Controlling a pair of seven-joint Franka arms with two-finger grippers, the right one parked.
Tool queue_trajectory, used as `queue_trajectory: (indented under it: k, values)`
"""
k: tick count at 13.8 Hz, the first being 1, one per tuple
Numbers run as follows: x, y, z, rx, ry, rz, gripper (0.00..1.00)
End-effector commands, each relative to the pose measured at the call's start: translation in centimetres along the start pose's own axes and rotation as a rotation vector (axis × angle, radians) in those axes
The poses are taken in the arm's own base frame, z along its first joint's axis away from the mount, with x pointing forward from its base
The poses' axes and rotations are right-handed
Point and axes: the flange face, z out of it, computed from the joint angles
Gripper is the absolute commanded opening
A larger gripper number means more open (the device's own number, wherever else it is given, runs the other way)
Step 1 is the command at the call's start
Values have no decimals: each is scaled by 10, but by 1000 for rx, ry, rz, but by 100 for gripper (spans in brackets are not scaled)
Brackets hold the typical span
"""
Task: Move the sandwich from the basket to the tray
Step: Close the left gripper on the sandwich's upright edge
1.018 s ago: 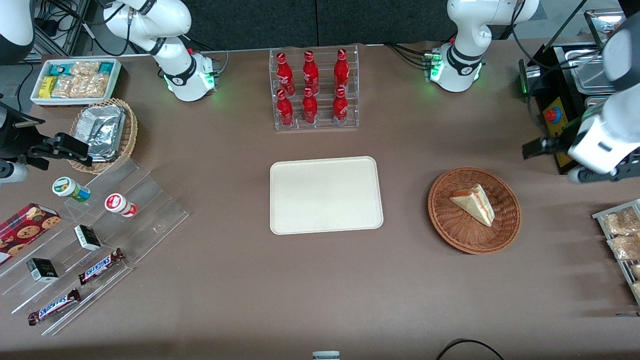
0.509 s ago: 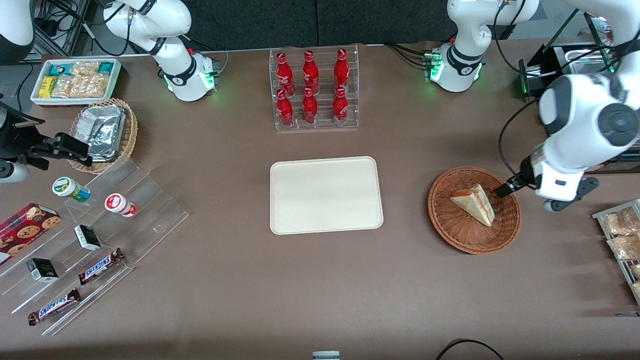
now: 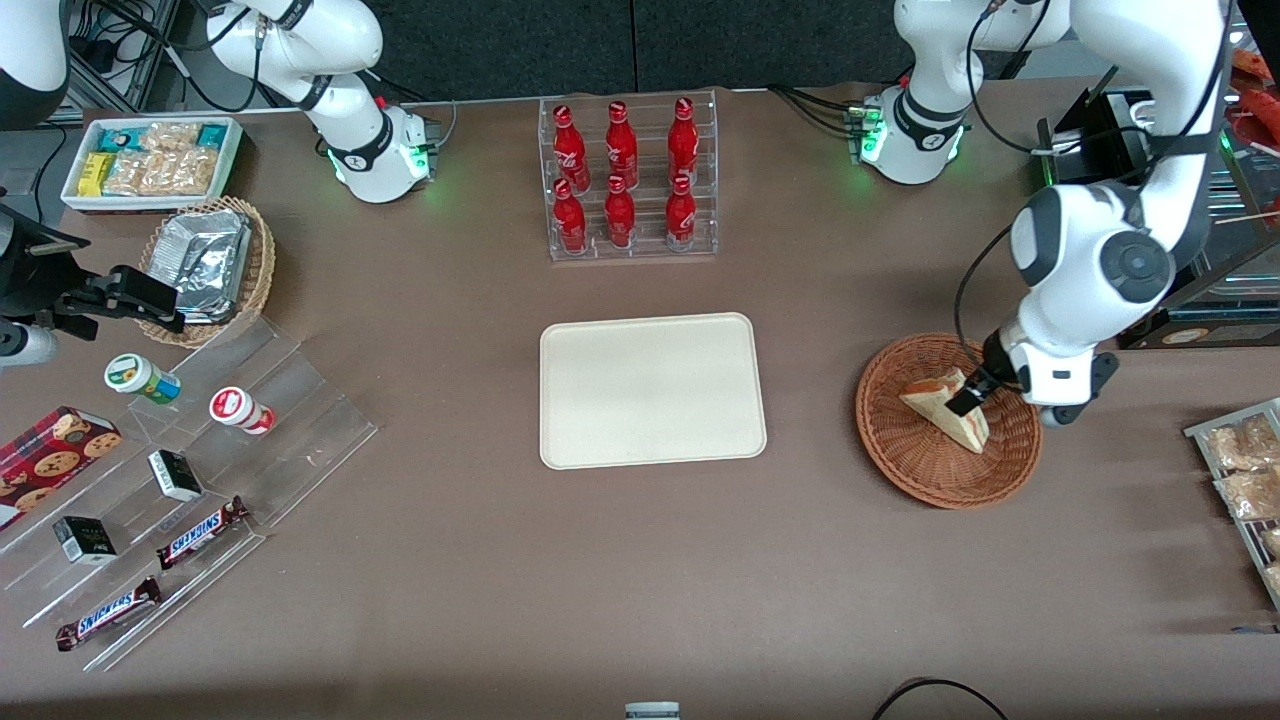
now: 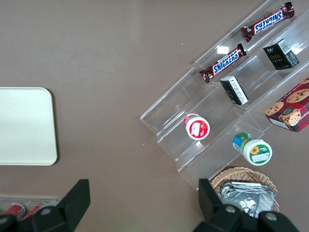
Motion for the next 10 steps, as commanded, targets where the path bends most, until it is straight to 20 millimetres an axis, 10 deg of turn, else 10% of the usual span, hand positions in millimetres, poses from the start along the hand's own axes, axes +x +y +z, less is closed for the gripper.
queue_trajectory:
  k: [1,10]
  values:
    - [-5,8,14,-1,-4,-46,100]
    - [-6,-1,46,29,-19,-61,100]
